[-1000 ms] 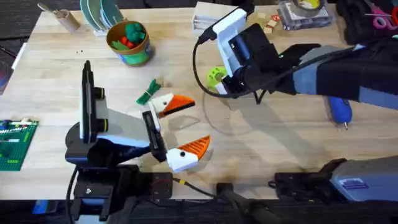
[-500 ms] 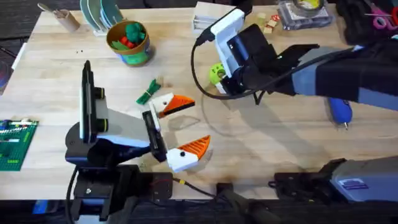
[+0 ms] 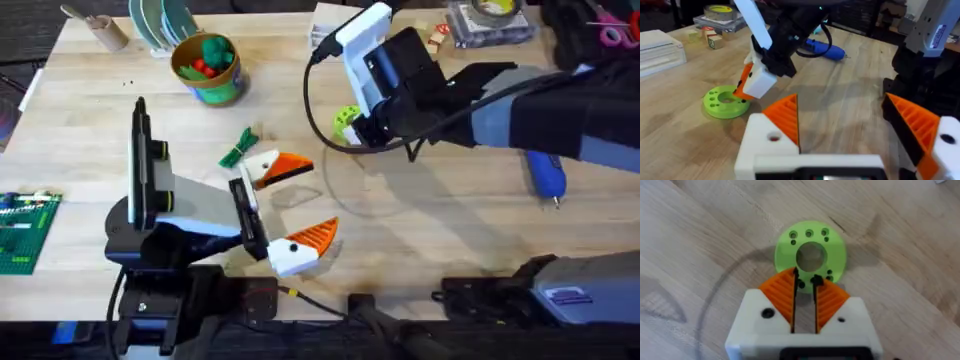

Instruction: Pick up the gripper from the table and insert it into the empty holder that is missing its gripper. Then pick up a screw, insert it into the mounting hole, and use the screwdriver to tighten it. Finally, clean up the table by picking up the vegetable and placing it into the bucket.

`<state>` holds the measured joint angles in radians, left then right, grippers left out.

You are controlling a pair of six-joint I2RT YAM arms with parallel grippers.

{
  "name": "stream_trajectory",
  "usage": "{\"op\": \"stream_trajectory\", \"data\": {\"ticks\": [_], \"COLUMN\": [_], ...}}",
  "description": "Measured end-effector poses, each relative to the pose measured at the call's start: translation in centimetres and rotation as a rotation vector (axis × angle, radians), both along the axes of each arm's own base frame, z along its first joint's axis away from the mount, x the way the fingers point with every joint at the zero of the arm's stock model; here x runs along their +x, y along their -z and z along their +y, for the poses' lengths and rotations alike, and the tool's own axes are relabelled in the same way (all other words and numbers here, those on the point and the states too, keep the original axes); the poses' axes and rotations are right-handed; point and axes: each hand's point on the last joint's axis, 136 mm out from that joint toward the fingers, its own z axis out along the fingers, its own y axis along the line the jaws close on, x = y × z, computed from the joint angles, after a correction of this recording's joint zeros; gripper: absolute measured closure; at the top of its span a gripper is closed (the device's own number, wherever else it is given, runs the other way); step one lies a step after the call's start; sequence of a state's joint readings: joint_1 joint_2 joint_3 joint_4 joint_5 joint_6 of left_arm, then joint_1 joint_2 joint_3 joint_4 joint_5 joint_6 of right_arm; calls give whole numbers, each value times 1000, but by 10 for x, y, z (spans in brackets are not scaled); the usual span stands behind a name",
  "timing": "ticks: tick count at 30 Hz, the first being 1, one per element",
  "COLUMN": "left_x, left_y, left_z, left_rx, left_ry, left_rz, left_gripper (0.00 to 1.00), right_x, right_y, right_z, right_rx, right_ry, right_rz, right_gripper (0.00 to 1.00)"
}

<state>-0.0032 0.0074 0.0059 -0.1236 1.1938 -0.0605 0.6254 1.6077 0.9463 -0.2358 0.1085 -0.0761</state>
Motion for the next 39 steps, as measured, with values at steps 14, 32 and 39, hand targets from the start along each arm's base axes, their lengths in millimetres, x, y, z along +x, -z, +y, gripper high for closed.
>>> {"op": "stream_trajectory", "data": {"ticks": [14,32,39], "left_x": [0,0,0], "left_y": [0,0,0], "left_z": [0,0,0], "left_rx": [0,0,0], "left_ry": [0,0,0], "left_rz": [-1,0,0], "left_gripper": [7,8,8], "right_x": [-3,-4,-4], "right_y": [2,13,12], "right_z": [-1,-1,-1], "right_rx": [-8,-26,-25], "right_ry": [-3,-3,-4], "right_rz": [11,37,35], "right_gripper": [764,770,766]}}
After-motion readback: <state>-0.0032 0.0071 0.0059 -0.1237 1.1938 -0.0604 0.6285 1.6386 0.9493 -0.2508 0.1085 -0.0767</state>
